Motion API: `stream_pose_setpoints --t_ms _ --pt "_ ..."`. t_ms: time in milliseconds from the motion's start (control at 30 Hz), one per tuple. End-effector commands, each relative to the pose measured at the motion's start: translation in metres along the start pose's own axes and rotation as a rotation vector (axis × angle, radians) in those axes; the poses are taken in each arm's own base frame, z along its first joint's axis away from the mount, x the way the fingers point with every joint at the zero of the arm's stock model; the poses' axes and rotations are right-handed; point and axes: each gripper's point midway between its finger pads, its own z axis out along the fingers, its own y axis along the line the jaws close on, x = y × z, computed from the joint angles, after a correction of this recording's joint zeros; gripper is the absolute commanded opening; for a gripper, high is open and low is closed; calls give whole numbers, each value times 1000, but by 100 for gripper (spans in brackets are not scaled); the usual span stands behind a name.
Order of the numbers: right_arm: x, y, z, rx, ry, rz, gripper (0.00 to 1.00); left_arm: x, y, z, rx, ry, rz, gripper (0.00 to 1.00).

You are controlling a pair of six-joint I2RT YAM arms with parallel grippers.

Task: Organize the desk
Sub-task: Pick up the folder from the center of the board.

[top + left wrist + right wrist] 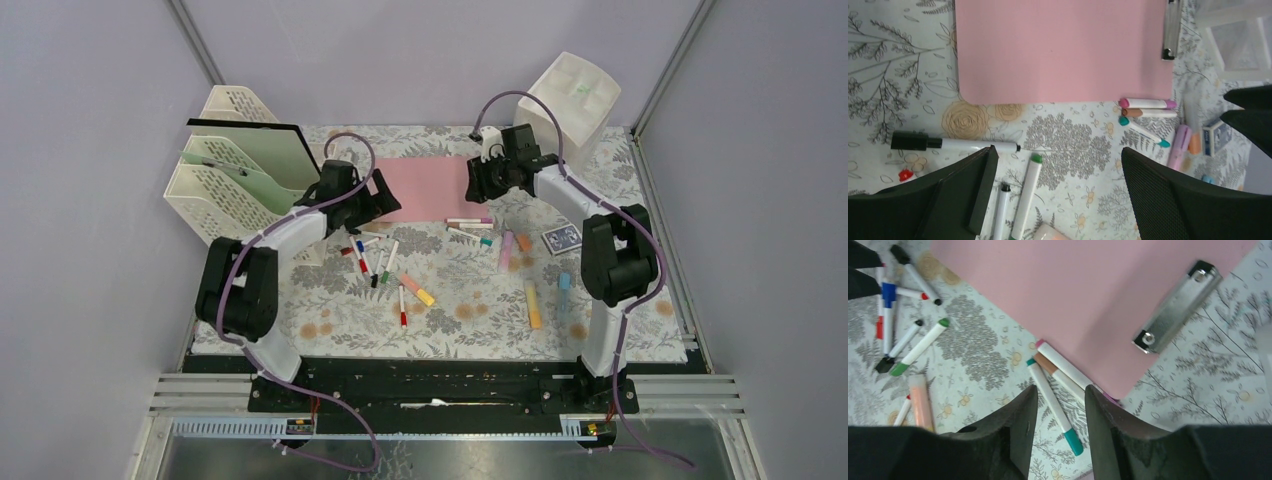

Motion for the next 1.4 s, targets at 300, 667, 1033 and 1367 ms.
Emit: stream_pose_setpoints --t_ms 300,667,1033,1367 --pt "11 -31 11 153 28 69 57 -47 17 32 -187 -53 113 99" --pt "20 -59 34 259 54 123 42 -38 33 55 -238 -9 97 99" --pt "26 -71 44 300 76 117 41 -27 42 69 -250 43 82 99" --pt "44 -83 56 325 145 102 39 -13 48 69 -195 62 -37 98"
